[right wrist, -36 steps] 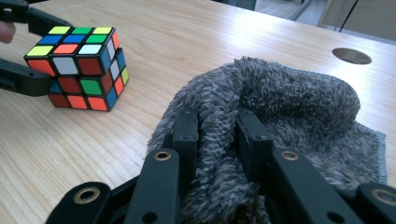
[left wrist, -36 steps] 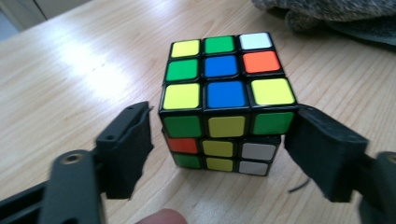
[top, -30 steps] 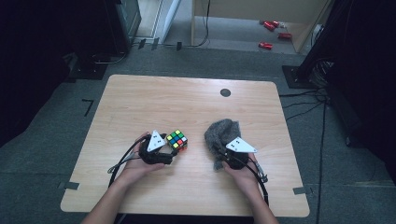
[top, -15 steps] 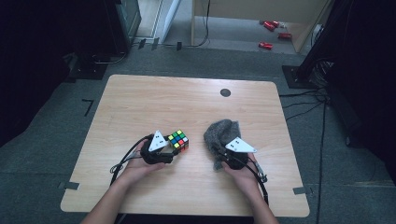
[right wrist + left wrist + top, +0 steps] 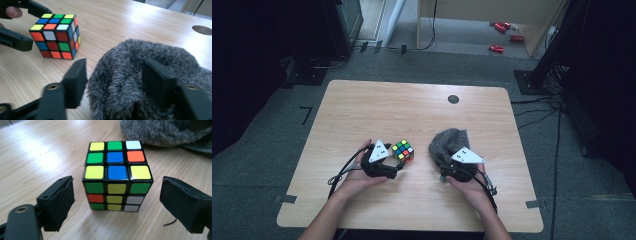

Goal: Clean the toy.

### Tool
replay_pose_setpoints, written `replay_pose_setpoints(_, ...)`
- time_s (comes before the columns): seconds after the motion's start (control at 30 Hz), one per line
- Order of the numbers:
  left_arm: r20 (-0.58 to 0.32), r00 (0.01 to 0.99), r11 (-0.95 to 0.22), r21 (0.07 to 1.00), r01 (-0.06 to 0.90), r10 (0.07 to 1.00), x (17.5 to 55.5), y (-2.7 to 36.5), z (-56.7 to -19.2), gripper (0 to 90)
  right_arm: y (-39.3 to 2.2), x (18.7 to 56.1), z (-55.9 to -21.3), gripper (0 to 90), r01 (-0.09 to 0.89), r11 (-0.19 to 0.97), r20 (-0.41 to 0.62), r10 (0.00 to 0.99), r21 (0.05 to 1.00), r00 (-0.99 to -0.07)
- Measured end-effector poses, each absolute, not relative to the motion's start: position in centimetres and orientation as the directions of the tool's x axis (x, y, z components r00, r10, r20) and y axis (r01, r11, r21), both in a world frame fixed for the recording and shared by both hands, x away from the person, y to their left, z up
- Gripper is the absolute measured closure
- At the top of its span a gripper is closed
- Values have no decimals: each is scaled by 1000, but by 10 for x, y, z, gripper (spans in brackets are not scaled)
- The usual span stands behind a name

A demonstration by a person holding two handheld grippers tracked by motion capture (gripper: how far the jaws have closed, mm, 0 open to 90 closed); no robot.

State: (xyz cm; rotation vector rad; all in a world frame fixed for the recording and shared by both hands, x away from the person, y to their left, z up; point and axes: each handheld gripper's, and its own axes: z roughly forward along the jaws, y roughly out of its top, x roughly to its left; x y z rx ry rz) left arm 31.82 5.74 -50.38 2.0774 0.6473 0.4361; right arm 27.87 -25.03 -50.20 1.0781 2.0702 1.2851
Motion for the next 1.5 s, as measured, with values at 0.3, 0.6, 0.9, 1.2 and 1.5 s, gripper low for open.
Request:
replay_pose_setpoints(0.3,43,786,-455,835,310,616,317,73,-492,107,-258,273,-492,129,387,228,33,826,893,-562)
replay_pose_setpoints(0.6,24,754,-430,833,348,657,314,98,-482,105,-272,268,-481,19,391,223,43,822,893,-568)
replay_pose_setpoints(0.9,32,712,-417,829,373,701,303,133,-482,95,-295,261,-478,0,410,237,27,839,881,-543)
replay_pose_setpoints(1.2,32,657,-400,816,418,753,288,165,-498,95,-327,249,-482,0,435,228,13,874,871,-485)
replay_pose_setpoints(1.5,36,630,-406,793,455,776,273,193,-505,95,-356,235,-494,0,482,220,17,898,848,-441)
